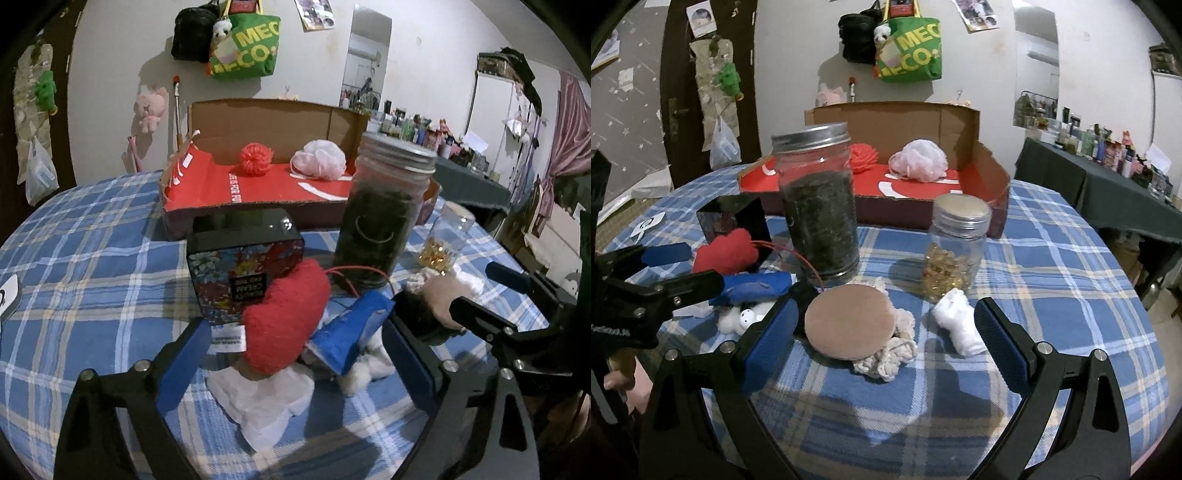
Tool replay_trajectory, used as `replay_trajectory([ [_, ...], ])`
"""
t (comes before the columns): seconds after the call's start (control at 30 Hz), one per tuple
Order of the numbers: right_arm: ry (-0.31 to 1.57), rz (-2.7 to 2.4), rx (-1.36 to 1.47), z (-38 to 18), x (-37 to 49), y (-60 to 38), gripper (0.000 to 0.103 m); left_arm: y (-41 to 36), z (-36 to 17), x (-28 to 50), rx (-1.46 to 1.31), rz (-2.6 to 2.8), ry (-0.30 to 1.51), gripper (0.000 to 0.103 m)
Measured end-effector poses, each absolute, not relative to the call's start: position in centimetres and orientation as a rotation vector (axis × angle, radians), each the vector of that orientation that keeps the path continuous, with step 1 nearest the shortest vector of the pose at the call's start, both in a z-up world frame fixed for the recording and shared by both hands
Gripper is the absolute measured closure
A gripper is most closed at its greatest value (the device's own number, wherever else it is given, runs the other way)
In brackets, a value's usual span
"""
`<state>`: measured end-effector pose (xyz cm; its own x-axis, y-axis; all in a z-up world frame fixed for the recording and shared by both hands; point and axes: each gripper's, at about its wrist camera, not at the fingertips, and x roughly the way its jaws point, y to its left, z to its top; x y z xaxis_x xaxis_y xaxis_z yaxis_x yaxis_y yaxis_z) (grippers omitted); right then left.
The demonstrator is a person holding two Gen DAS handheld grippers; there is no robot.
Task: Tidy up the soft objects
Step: 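Grasp the red fuzzy sock with the left tool while the right tool grasps the tan round sponge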
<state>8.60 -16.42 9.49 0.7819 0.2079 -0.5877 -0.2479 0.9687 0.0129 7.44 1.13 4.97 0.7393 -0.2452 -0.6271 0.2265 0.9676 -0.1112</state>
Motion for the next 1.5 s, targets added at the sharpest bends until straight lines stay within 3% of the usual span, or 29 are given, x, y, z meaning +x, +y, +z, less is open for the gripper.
replay_trajectory([
  [0.27,0.646,0.293,-0.086,8.7,9.5,-16.2,0.010,1.3,4.5,8.6,-0.015,-0.269,0.726,0.019],
  [0.37,0.658,0.312,-0.094,8.4,9.7,-16.0,0.026,1.4,4.5,8.7,-0.033,-0.300,0.733,0.031],
  [0.5,0.682,0.364,-0.071,8.0,9.8,-16.0,0.068,1.5,4.7,8.5,-0.042,-0.326,0.733,0.053],
  [0.53,0.682,0.367,-0.067,8.0,9.7,-16.1,0.070,1.6,4.8,8.4,-0.041,-0.322,0.732,0.062],
  [1.07,0.644,0.378,-0.067,8.9,9.1,-16.6,0.071,2.0,5.7,7.9,-0.049,-0.331,0.713,0.067],
  [1.13,0.637,0.377,-0.071,9.0,9.1,-16.6,0.083,2.0,5.9,7.7,-0.051,-0.340,0.707,0.068],
  [1.23,0.640,0.389,-0.065,9.0,9.1,-16.7,0.091,1.8,6.2,7.5,-0.051,-0.348,0.700,0.068],
  [1.5,0.611,0.410,-0.027,9.9,8.6,-17.1,0.092,1.5,7.8,6.4,-0.065,-0.386,0.663,0.069],
])
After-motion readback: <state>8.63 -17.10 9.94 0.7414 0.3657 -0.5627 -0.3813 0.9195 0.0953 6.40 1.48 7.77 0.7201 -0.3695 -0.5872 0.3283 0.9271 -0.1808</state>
